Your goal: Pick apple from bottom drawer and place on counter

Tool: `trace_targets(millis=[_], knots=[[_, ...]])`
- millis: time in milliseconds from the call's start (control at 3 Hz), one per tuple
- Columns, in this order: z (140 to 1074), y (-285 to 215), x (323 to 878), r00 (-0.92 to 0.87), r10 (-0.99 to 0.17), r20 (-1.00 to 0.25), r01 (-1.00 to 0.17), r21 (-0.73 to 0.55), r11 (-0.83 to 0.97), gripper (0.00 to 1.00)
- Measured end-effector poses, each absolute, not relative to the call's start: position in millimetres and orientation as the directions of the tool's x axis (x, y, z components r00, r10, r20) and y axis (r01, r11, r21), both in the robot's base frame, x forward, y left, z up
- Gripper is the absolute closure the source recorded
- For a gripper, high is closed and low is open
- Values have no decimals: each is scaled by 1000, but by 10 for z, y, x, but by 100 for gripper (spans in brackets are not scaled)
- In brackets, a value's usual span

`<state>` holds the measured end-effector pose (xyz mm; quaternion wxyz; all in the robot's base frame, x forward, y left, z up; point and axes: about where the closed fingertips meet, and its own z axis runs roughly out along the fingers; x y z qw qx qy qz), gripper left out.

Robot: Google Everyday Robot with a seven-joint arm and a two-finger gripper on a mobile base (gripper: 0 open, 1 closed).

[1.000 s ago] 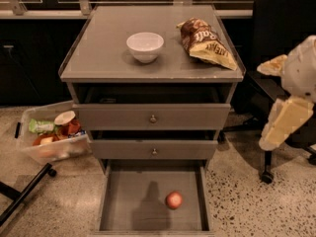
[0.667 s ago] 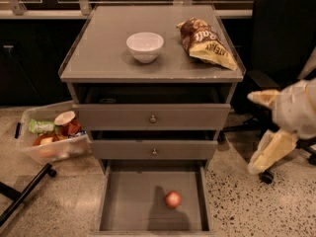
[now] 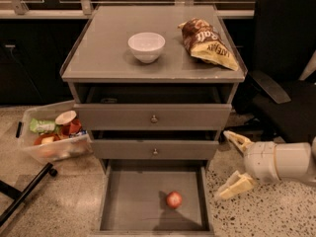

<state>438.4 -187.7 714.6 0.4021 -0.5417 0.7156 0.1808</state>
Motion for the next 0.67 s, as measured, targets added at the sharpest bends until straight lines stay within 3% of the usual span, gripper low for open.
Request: trace_targets(millis=[667], knots=[[6917,-1896,4513,-53,-629,-776,-914,-216,343,0]])
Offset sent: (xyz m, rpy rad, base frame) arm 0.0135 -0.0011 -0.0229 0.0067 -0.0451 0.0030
